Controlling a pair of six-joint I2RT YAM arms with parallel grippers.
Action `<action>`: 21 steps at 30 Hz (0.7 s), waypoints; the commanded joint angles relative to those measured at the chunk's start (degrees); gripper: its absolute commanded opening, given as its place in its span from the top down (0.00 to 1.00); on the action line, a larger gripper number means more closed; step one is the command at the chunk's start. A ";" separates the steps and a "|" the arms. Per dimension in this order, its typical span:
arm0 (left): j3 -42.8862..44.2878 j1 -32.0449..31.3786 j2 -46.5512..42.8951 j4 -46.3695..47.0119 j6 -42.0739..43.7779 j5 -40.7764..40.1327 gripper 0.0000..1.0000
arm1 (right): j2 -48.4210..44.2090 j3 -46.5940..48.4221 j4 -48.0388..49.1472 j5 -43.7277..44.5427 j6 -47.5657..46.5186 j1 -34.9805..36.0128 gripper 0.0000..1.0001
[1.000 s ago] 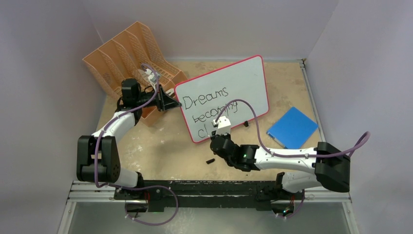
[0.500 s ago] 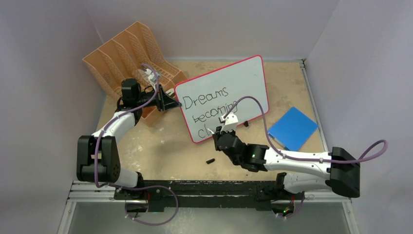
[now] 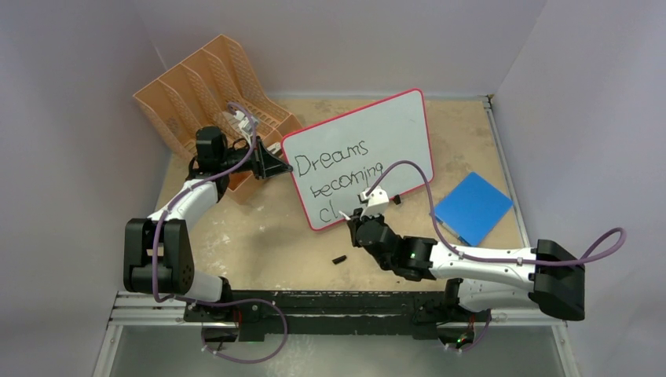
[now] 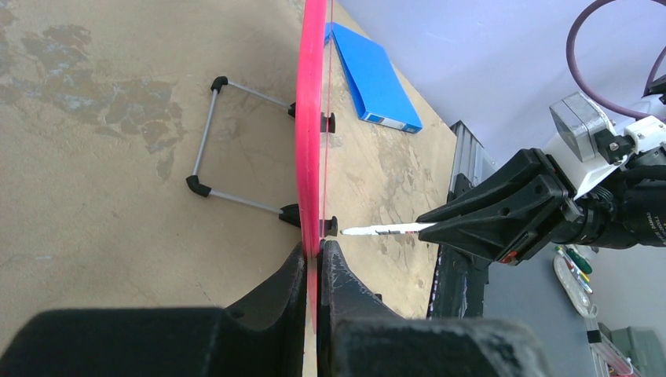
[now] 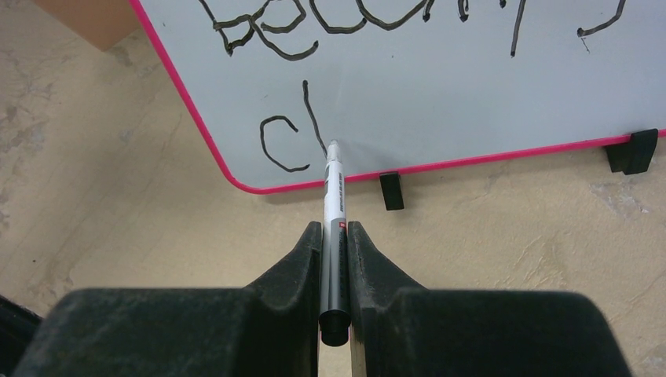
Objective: Write a sentence on the whiteboard
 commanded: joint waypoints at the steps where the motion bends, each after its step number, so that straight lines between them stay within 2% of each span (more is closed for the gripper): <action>1: 1.22 0.54 -1.02 2.14 0.66 0.41 1.00 | -0.42 -0.56 3.24 2.33 0.82 -0.22 1.00; 21: 1.25 0.51 -0.98 2.08 0.66 0.41 1.00 | 1.25 -1.15 4.50 3.74 1.11 -0.18 1.00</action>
